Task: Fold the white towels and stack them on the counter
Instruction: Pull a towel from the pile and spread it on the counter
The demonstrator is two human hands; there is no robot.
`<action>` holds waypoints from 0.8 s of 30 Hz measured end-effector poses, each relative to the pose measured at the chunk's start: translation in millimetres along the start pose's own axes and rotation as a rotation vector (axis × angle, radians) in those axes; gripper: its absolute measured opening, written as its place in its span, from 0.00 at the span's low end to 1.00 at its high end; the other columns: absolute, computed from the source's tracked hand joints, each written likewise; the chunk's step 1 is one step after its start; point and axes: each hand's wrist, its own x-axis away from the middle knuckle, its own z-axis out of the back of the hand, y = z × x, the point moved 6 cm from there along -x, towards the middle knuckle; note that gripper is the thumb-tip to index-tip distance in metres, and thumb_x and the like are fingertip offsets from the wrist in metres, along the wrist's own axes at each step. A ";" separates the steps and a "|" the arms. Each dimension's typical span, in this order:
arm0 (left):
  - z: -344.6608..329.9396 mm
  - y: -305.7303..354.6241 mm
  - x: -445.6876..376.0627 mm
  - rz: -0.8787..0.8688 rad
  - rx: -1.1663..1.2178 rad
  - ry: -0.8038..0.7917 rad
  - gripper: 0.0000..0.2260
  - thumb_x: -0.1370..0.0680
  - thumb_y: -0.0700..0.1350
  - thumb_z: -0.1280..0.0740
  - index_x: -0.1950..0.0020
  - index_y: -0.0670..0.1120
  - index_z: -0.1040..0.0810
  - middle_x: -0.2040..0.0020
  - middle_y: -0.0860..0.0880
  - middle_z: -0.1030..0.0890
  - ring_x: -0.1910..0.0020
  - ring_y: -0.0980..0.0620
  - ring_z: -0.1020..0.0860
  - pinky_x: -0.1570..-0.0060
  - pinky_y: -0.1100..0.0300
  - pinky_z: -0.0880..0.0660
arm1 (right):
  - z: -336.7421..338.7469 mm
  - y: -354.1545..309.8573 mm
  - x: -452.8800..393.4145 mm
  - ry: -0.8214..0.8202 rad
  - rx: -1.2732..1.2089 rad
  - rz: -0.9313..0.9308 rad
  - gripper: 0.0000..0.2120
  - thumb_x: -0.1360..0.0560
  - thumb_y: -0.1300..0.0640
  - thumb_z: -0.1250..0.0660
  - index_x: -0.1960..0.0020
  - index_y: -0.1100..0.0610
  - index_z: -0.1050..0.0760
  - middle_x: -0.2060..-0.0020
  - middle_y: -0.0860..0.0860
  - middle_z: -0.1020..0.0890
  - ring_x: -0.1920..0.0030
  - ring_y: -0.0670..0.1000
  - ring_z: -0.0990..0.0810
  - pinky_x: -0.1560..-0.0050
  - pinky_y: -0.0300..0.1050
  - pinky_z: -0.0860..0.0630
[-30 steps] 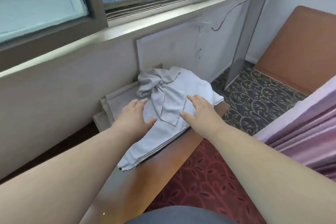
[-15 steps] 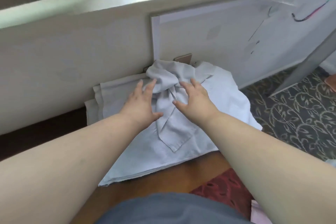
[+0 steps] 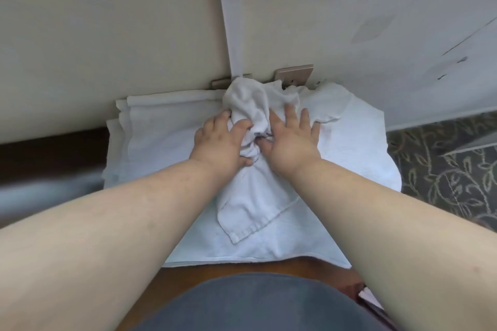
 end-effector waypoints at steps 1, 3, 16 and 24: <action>2.1 0.2 -0.2 -0.002 0.039 0.034 0.30 0.31 0.60 0.27 0.33 0.57 0.32 0.28 0.45 0.40 0.33 0.41 0.39 0.35 0.47 0.39 | -0.2 -1.7 -0.9 0.038 0.003 0.020 0.30 0.23 0.36 0.47 0.22 0.41 0.47 0.21 0.51 0.50 0.22 0.62 0.56 0.27 0.67 0.60; 5.6 2.6 0.9 -0.018 0.096 0.091 0.19 0.27 0.57 0.29 0.39 0.53 0.27 0.31 0.44 0.36 0.35 0.40 0.37 0.37 0.49 0.39 | 2.5 -5.3 -0.9 0.090 -0.009 0.062 0.24 0.20 0.43 0.46 0.24 0.44 0.40 0.22 0.50 0.43 0.22 0.60 0.51 0.26 0.67 0.57; 79.8 -7.4 47.8 -0.025 0.348 0.532 0.15 0.27 0.46 0.37 0.43 0.47 0.36 0.47 0.37 0.28 0.52 0.38 0.27 0.57 0.53 0.31 | 67.2 -83.1 56.3 0.270 -0.600 0.429 0.26 0.21 0.63 0.41 0.23 0.54 0.37 0.26 0.53 0.35 0.27 0.53 0.37 0.26 0.44 0.41; 151.3 -70.9 129.6 0.134 0.586 0.933 0.12 0.24 0.44 0.31 0.48 0.52 0.34 0.52 0.58 0.33 0.53 0.61 0.30 0.54 0.68 0.31 | 97.8 -198.3 105.4 0.350 -0.739 0.665 0.26 0.21 0.61 0.41 0.24 0.58 0.37 0.25 0.57 0.37 0.26 0.48 0.41 0.28 0.32 0.49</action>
